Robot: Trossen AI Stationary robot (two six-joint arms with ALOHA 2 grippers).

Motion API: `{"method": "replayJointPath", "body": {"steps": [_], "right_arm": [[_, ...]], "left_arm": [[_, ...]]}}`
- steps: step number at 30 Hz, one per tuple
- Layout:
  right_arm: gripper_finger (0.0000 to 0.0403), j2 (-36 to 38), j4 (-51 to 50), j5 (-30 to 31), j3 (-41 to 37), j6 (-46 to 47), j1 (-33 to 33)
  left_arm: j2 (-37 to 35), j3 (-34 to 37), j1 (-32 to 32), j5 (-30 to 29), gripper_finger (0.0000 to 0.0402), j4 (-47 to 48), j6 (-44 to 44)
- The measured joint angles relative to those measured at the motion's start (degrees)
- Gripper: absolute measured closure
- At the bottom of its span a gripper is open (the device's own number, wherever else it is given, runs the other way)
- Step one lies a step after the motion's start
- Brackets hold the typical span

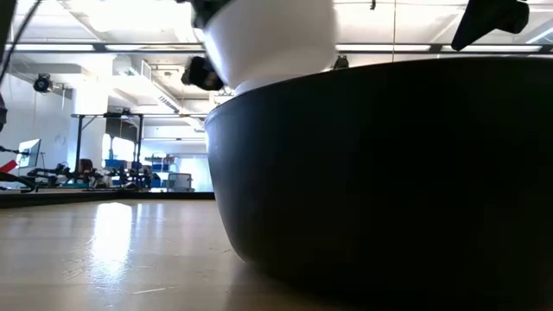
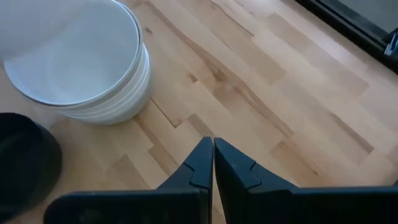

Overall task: Nest bowls inside each other
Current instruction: Stack the white bowl on the white bowl

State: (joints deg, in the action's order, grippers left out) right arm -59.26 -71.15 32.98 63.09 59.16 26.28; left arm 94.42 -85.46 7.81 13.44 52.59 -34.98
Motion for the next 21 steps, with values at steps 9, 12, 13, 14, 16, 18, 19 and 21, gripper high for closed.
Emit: {"method": "replayJointPath", "body": {"steps": [9, 12, 13, 14, 16, 18, 19, 21], "right_arm": [[0.0394, 2.7, 0.2, -0.2, -0.6, 0.8, 0.0], [0.0394, 2.9, 0.2, -0.2, -0.5, 0.5, 0.0], [0.0394, 3.0, 0.2, -0.2, -0.5, 0.5, 0.0], [0.0394, 3.0, 0.3, -0.2, -0.4, 0.5, 0.0], [0.0394, 3.0, 0.3, -0.2, -0.5, 0.4, 0.0], [0.0394, 3.0, 0.3, -0.2, -0.6, 0.4, 0.0], [0.0394, 2.9, 0.3, -0.2, -0.6, 0.4, 0.0], [0.0394, 2.8, 0.3, -0.2, -0.6, 0.3, 0.0]], "left_arm": [[16.7, -16.8, 0.8, 3.9, 0.0401, 12.5, 9.6], [19.3, -20.7, 0.8, 3.5, 0.0401, 14.3, 10.4], [19.8, -21.6, 0.8, 2.8, 0.0401, 14.5, 10.5], [19.9, -22.4, 0.8, 2.3, 0.0401, 14.4, 10.5], [19.9, -23.4, 0.8, 0.8, 0.0401, 14.2, 10.4], [19.6, -24.0, 0.8, -0.9, 0.0402, 14.5, 10.3], [19.5, -24.0, 0.9, -1.4, 0.0402, 14.6, 10.3], [19.5, -23.9, 0.9, -1.8, 0.0402, 15.0, 10.3]]}}
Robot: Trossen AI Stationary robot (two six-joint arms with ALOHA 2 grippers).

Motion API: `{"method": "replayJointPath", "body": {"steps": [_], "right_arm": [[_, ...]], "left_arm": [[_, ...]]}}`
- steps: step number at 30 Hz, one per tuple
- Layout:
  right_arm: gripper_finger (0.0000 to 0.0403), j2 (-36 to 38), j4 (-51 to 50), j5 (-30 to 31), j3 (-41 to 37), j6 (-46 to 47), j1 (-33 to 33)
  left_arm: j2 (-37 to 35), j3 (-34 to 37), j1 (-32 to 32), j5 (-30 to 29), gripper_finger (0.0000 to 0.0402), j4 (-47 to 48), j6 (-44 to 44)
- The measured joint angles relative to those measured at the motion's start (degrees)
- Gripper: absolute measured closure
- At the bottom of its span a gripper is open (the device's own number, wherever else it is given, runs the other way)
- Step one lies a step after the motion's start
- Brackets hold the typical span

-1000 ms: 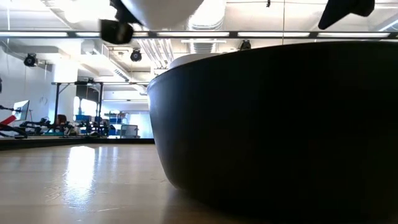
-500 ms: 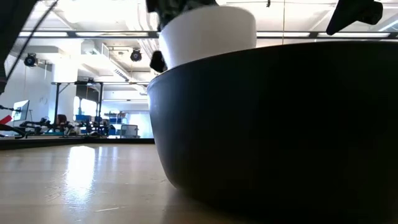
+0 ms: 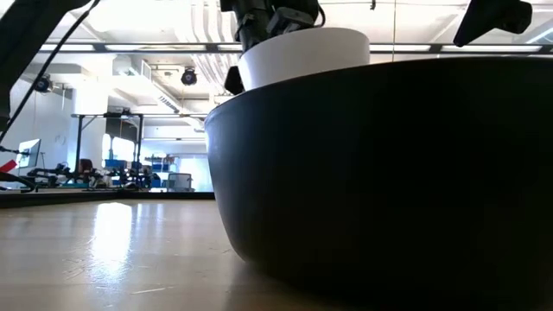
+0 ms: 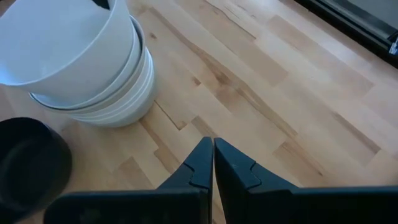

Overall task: Nest bowls inside each other
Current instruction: Stack the white bowl on the white bowl, then stack the gray bowl on the white bowl

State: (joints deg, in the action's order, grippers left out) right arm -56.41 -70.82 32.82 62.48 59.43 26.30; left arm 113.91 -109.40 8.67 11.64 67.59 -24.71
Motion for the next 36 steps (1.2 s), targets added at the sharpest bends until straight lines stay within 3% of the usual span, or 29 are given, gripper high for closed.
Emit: {"method": "replayJointPath", "body": {"steps": [19, 36], "right_arm": [[0.0394, 0.0, 1.7, -0.9, 0.0, 0.5, 0.0], [0.0394, 0.0, 11.4, -1.2, 0.0, -4.0, 0.0]], "left_arm": [[4.1, 0.3, 0.0, 1.3, 0.0395, 1.8, 1.4], [0.1, 0.3, 0.0, 1.0, 0.0184, 2.4, 4.1]]}}
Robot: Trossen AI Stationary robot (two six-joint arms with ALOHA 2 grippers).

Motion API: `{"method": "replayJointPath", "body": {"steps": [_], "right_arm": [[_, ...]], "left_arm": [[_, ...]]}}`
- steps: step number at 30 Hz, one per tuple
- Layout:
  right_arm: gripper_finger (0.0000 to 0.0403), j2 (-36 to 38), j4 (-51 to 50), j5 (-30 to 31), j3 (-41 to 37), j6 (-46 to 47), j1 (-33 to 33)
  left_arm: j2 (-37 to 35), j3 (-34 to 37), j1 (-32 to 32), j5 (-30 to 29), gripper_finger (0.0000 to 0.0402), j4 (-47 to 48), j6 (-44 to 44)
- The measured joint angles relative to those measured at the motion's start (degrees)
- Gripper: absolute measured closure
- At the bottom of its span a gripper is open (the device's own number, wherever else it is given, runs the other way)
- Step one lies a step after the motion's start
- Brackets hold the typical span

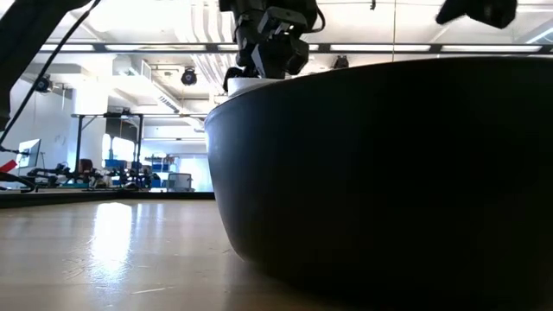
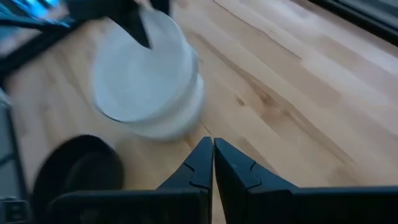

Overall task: Nest bowls inside each other
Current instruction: Stack the gray bowl on the white bowl

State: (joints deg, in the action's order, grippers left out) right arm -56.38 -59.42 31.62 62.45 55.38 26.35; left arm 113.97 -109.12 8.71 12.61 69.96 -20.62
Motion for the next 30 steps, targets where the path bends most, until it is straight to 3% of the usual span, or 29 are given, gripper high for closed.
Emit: {"method": "replayJointPath", "body": {"steps": [10, 18, 22, 24, 30], "right_arm": [[0.0394, -2.6, 28.6, 1.4, -3.5, -14.0, -4.0], [0.0394, -10.3, 60.6, -20.5, -14.3, -16.5, -18.6], [0.0394, -17.6, 76.1, -25.7, -16.4, -12.6, -24.6], [0.0394, -21.8, 79.3, -25.6, -15.4, -11.7, -26.2], [0.0394, -34.3, 75.5, -23.1, -5.9, -14.7, -27.4]], "left_arm": [[-4.6, 0.0, 0.7, -6.9, 0.0166, 2.3, -0.1], [-14.7, 0.4, 0.5, -15.6, 0.0166, 3.9, 0.1], [-21.9, 3.6, -0.4, -20.6, 0.0166, 1.3, 0.1], [-26.3, 6.6, -0.8, -21.9, 0.0166, -1.7, 0.1], [-39.4, 19.4, -1.8, -22.2, 0.0166, -8.5, -5.5]]}}
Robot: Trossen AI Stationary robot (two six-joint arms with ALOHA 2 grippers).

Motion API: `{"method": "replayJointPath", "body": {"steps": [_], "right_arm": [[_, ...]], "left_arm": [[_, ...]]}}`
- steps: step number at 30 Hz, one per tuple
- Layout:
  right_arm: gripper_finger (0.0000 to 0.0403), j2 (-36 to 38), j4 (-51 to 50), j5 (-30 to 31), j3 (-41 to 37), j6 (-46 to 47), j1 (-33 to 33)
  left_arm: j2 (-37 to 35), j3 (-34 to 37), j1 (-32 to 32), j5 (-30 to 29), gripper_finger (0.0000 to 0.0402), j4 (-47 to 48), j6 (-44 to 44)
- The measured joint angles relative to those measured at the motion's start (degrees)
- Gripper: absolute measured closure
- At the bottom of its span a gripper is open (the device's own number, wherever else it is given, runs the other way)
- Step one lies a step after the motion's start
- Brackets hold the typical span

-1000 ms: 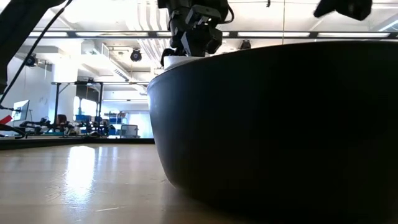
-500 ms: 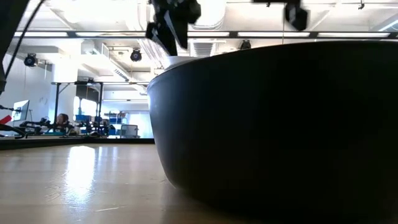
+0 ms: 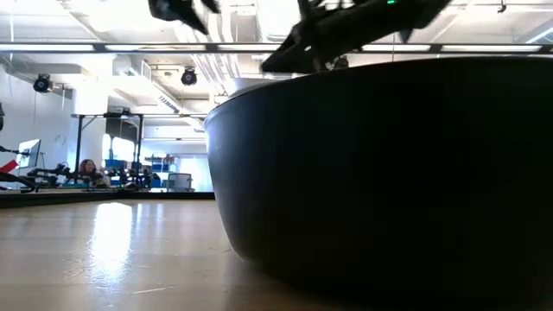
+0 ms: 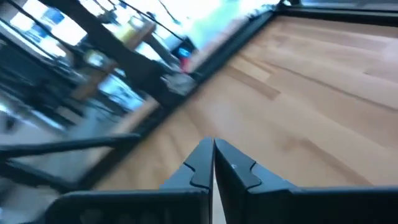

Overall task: Nest bowls inside each other
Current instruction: Stack the gray bowl on the white bowl

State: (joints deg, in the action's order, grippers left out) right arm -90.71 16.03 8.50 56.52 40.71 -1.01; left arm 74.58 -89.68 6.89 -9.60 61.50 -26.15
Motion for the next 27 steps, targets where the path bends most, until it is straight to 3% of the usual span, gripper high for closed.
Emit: {"method": "replayJointPath", "body": {"steps": [7, 11, 16, 22, 27], "right_arm": [[0.0394, -11.3, -19.8, 8.8, 13.7, -1.8, 2.4], [0.0394, -13.1, -21.8, 9.7, 17.7, -2.3, 3.6], [0.0394, -10.4, -22.0, 12.0, 20.3, -5.2, 5.8], [0.0394, -1.9, -29.6, 12.0, 18.8, -9.3, 11.2], [0.0394, 3.2, -34.7, 23.0, 11.2, 1.3, 18.6]], "left_arm": [[-13.5, 15.1, -3.6, 0.2, 0.0166, -1.4, -9.7], [-19.6, 20.5, -6.2, 0.3, 0.0166, -2.4, -14.0], [-24.7, 23.7, -7.7, 0.2, 0.0166, -4.5, -15.6], [-26.6, 23.8, -9.0, 0.2, 0.0166, -4.7, -12.6], [-26.4, 24.6, -9.6, 0.2, 0.0166, -5.6, -9.1]]}}
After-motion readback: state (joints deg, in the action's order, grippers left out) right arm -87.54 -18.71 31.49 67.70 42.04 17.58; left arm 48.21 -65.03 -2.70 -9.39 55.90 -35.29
